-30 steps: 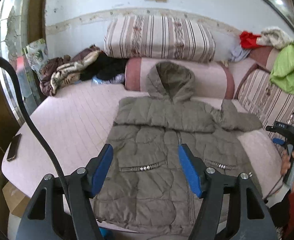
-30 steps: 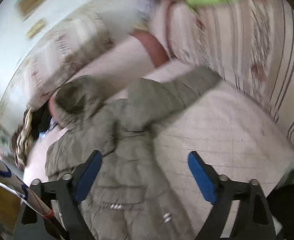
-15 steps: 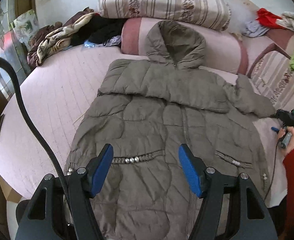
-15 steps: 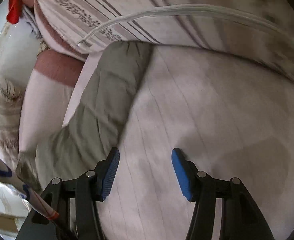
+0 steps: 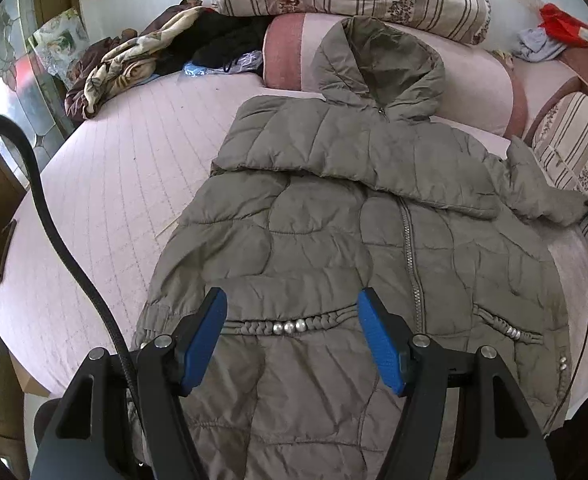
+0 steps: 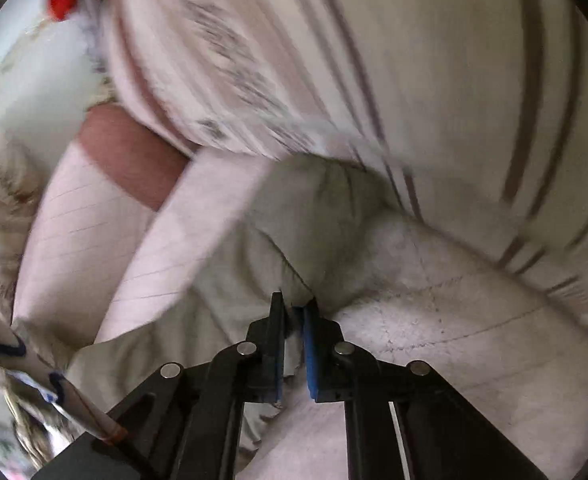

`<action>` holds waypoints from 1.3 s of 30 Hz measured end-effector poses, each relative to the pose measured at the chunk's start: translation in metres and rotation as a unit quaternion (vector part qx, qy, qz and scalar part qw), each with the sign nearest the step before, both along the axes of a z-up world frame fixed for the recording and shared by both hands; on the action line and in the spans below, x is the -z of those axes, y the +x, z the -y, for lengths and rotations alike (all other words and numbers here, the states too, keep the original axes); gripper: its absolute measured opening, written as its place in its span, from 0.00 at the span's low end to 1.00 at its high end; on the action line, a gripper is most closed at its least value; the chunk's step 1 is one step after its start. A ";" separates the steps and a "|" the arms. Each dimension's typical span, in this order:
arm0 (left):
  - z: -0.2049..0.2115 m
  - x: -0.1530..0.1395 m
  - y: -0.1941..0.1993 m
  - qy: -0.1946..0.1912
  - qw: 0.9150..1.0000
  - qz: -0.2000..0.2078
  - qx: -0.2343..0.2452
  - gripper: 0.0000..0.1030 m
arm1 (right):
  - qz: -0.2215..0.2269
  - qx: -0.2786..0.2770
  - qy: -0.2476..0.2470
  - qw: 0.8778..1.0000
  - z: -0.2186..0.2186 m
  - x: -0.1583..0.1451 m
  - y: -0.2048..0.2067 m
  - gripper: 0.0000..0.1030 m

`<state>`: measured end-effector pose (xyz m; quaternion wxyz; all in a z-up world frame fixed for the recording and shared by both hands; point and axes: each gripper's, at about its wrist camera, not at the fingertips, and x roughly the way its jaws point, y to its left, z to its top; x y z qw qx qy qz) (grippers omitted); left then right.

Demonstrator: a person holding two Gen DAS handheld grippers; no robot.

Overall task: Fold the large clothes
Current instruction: 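Fold the held side edge inward over the jacket body with the right gripper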

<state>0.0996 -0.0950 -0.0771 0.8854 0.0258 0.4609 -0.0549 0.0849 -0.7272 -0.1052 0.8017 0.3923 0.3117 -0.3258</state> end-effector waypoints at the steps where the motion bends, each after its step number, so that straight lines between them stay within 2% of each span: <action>1: -0.001 -0.001 -0.002 -0.003 1.000 0.000 0.001 0.65 | 0.005 -0.013 -0.017 1.000 -0.010 -0.016 -0.001 0.08; 4: -0.014 -0.008 -0.011 -0.011 1.000 0.012 0.001 0.65 | 0.026 -0.056 -0.071 0.996 -0.051 -0.072 0.000 0.08; 8: -0.039 -0.019 -0.023 -0.033 0.999 0.029 -0.015 0.65 | 0.056 -0.131 -0.134 0.981 -0.132 -0.144 0.009 0.08; 13: -0.079 -0.030 -0.039 -0.046 0.997 0.047 -0.042 0.65 | 0.093 -0.230 -0.168 0.954 -0.254 -0.195 0.025 0.08; 16: -0.101 -0.036 -0.048 -0.036 0.995 0.067 -0.058 0.65 | 0.107 -0.292 -0.171 0.935 -0.325 -0.205 0.044 0.08; 20: -0.129 -0.036 -0.054 -0.027 0.993 0.083 -0.083 0.65 | 0.092 -0.372 -0.164 0.909 -0.425 -0.187 0.075 0.08; 22: -0.142 -0.033 -0.054 -0.028 0.992 0.083 -0.092 0.65 | 0.069 -0.403 -0.165 0.898 -0.468 -0.164 0.098 0.07; 24: -0.153 -0.028 -0.053 -0.031 0.991 0.080 -0.100 0.65 | 0.029 -0.429 -0.183 0.884 -0.510 -0.127 0.124 0.07; 27: -0.168 -0.020 -0.053 -0.032 0.990 0.077 -0.112 0.65 | -0.023 -0.450 -0.192 0.872 -0.549 -0.078 0.155 0.07; 30: -0.179 -0.013 -0.050 -0.031 0.990 0.072 -0.121 0.65 | -0.079 -0.459 -0.205 0.861 -0.568 -0.024 0.182 0.07; 32: -0.185 -0.009 -0.047 -0.038 0.989 0.066 -0.126 0.65 | -0.111 -0.469 -0.208 0.851 -0.582 0.002 0.191 0.11; 34: -0.187 -0.006 -0.045 -0.045 0.989 0.058 -0.130 0.65 | -0.128 -0.470 -0.214 0.847 -0.585 0.015 0.196 0.13; 35: -0.187 -0.005 -0.044 -0.047 0.989 0.056 -0.131 0.65 | -0.127 -0.472 -0.210 0.847 -0.585 0.017 0.194 0.18; 38: -0.183 -0.002 -0.044 -0.048 0.989 0.051 -0.130 0.65 | -0.099 -0.481 -0.172 0.854 -0.577 0.008 0.177 0.53; 39: -0.180 -0.001 -0.044 -0.047 0.989 0.050 -0.127 0.65 | -0.093 -0.480 -0.169 0.856 -0.577 0.003 0.170 0.54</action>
